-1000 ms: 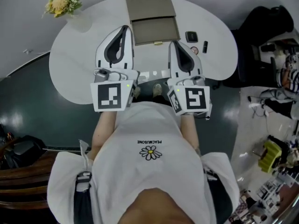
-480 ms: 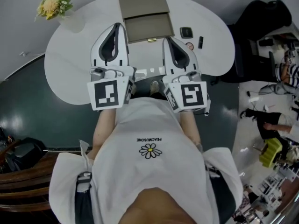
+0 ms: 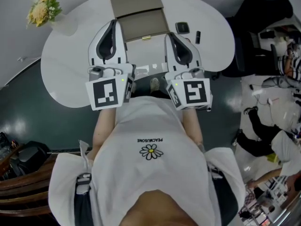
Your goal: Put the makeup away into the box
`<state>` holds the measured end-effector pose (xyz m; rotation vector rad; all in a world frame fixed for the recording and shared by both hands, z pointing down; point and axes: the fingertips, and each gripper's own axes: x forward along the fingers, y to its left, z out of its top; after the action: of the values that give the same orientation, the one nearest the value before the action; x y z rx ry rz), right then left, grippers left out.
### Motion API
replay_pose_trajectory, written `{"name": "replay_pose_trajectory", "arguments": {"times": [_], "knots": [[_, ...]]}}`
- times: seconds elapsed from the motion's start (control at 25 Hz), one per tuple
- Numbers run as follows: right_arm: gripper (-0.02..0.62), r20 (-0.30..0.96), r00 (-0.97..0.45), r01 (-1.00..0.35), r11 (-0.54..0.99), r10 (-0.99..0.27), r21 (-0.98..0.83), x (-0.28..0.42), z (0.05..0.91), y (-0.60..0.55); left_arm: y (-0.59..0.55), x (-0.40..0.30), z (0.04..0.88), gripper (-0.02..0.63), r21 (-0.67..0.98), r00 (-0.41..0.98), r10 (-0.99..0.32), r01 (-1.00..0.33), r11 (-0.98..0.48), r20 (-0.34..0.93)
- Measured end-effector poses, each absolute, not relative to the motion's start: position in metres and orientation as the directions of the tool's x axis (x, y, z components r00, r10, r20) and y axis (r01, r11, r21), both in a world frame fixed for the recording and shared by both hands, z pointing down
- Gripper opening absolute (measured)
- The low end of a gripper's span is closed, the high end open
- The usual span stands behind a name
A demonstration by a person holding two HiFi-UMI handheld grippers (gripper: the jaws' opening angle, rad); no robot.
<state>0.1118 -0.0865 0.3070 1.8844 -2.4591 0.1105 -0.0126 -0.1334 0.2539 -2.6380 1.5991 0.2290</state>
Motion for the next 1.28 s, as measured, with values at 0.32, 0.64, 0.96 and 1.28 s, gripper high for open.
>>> {"name": "replay_pose_trajectory", "arguments": {"times": [0.32, 0.64, 0.96, 1.28], "knots": [[0.107, 0.117, -0.234, -0.972, 0.230, -0.965, -0.044, 0.154, 0.323, -0.100, -0.141, 0.009, 0.261, 0.020, 0.012, 0.465, -0.874, -0.882, -0.471, -0.142], [0.212, 0.243, -0.195, -0.981, 0.194, -0.950, -0.030, 0.201, 0.365, -0.111, -0.151, 0.029, 0.273, 0.020, 0.014, 0.459, -0.881, -0.886, -0.464, -0.109], [0.218, 0.369, -0.175, -0.985, 0.165, -0.913, -0.058, 0.236, 0.430, -0.115, -0.151, 0.043, 0.278, 0.020, -0.012, 0.466, -0.879, -0.884, -0.467, -0.104], [0.239, 0.557, -0.178, -0.982, 0.185, -0.811, -0.044, 0.250, 0.515, -0.117, -0.156, 0.043, 0.283, 0.020, -0.021, 0.452, -0.889, -0.892, -0.451, -0.071]]}}
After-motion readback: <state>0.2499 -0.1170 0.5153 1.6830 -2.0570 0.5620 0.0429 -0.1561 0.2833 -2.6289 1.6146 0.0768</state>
